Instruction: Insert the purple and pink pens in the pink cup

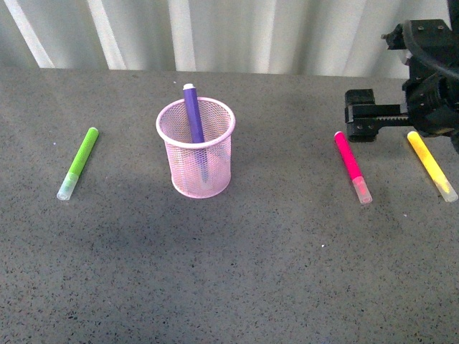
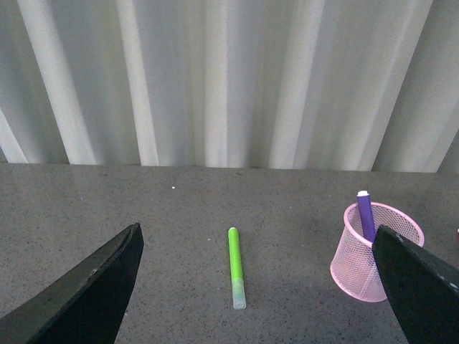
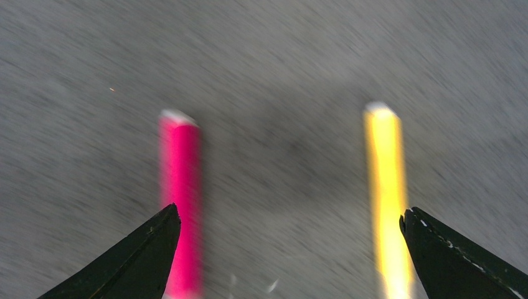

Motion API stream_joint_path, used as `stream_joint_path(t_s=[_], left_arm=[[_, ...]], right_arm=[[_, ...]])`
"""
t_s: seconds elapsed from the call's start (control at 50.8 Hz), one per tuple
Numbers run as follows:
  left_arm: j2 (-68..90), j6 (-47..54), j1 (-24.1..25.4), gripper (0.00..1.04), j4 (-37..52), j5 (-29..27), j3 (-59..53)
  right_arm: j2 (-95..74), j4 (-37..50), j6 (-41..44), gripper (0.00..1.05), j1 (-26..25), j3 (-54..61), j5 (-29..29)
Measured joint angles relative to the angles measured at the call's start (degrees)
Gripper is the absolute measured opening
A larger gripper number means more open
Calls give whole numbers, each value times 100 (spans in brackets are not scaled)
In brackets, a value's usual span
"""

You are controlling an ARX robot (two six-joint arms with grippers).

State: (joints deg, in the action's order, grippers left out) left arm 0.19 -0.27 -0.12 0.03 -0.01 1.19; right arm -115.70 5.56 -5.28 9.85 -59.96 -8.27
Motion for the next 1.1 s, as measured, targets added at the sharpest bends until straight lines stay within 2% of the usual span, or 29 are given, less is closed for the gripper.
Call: stream_joint_path(t_s=[0.59, 0.767, 0.925, 1.023, 1.102], left_arm=[[0, 0, 0, 98, 0, 0, 0], [0, 0, 0, 98, 0, 0, 0], [0, 0, 0, 98, 0, 0, 0], [0, 0, 0, 98, 0, 0, 0], [0, 0, 0, 98, 0, 0, 0]], right_arm=[[-1182, -424, -675, 96, 358, -1128, 22], [-1248, -426, -713, 63, 560, -1150, 59], [-1248, -356, -761, 44, 612, -1062, 66], [-1233, -271, -852, 26, 601, -960, 76], [-1207, -251, -883, 18, 579, -907, 79]])
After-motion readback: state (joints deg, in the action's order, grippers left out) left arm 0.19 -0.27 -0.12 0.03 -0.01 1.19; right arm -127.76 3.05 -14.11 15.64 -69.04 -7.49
